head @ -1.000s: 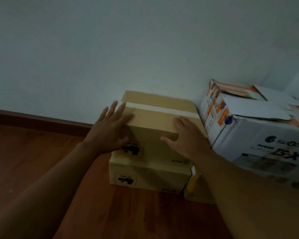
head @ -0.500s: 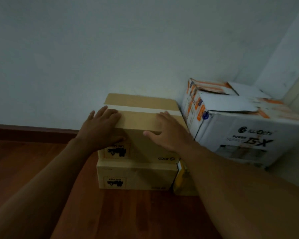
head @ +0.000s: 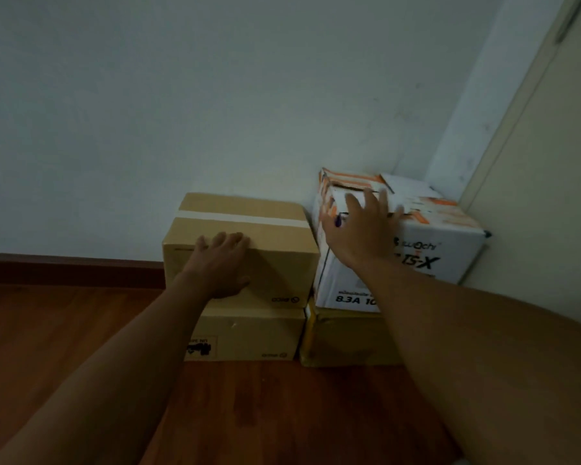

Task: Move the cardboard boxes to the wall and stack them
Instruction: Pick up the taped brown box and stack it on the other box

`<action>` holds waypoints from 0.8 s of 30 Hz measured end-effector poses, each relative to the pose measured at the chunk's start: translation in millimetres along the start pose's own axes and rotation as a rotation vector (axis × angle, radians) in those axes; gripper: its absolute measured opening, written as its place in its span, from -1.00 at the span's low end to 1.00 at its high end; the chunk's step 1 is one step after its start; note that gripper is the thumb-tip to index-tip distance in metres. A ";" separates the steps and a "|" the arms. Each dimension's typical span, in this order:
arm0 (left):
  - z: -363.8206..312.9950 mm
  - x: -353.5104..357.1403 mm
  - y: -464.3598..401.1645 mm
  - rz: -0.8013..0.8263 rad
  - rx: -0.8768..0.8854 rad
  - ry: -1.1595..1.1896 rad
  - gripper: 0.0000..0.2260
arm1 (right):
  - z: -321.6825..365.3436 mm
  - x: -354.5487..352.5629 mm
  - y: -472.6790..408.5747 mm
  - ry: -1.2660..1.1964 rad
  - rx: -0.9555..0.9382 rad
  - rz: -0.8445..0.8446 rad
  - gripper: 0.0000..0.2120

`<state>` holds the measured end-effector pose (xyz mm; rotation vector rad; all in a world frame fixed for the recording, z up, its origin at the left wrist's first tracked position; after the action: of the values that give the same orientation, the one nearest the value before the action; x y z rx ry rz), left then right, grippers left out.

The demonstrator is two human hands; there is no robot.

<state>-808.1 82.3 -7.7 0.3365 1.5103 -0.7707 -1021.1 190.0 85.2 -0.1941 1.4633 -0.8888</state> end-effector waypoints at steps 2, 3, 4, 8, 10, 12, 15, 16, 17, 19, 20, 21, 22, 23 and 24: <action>-6.6 4.8 6.2 0.008 -0.024 -0.031 -0.16 | -18.9 7.8 6.5 0.043 0.107 0.102 -0.23; -8.4 6.9 7.8 0.005 -0.028 -0.046 -0.14 | -24.9 10.9 6.4 0.027 0.108 0.113 -0.21; -8.9 9.0 8.1 -0.003 -0.030 -0.055 -0.13 | -29.4 13.0 4.7 0.012 0.100 0.109 -0.19; -5.9 13.4 5.7 -0.030 -0.036 -0.050 -0.14 | -46.7 18.7 -2.9 0.003 0.086 0.048 -0.23; -6.6 13.3 3.3 -0.031 -0.034 -0.043 -0.15 | -55.4 21.2 -8.0 0.000 0.080 0.034 -0.30; -6.0 12.6 0.2 -0.017 -0.037 -0.031 -0.15 | -58.1 21.9 -15.5 -0.026 0.077 0.030 -0.32; -5.5 11.4 -1.7 0.030 -0.046 -0.010 -0.18 | -56.6 23.1 -21.2 -0.041 0.085 0.019 -0.33; -5.5 11.0 -1.7 0.046 -0.044 -0.008 -0.19 | -55.6 23.9 -20.5 -0.034 0.087 0.022 -0.33; -5.5 10.3 -2.1 0.060 -0.041 -0.004 -0.19 | -54.3 24.8 -19.0 -0.023 0.088 0.032 -0.32; -5.5 9.2 -2.1 0.076 -0.044 0.003 -0.20 | -48.2 25.9 -14.9 -0.008 0.089 0.048 -0.32; -5.6 8.9 -1.7 0.079 -0.052 0.010 -0.20 | -43.4 25.7 -13.7 -0.006 0.088 0.048 -0.32; -6.6 8.7 -0.9 0.081 -0.059 0.017 -0.19 | -39.0 25.8 -12.7 -0.008 0.086 0.042 -0.33; -7.7 8.8 -0.5 0.080 -0.061 0.018 -0.18 | -36.1 25.4 -11.9 -0.013 0.089 0.030 -0.34; -8.4 9.2 -0.2 0.075 -0.061 0.016 -0.18 | -34.9 25.3 -11.8 -0.018 0.093 0.018 -0.34; -9.0 9.3 0.3 0.069 -0.063 0.014 -0.18 | -35.2 25.3 -11.3 -0.019 0.096 0.018 -0.34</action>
<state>-815.9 86.1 -17.3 0.3455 1.5247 -0.6665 -1061.0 180.4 67.2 -0.1176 1.3987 -0.9385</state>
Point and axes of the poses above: each hand's wrist, its own y-axis away from the middle knuckle, its own x-axis out of the palm, z = x × y, the point moved 3 cm from there along -y, towards the middle knuckle, and after that the axes turned 5 degrees about -z, right-handed, at the moved point
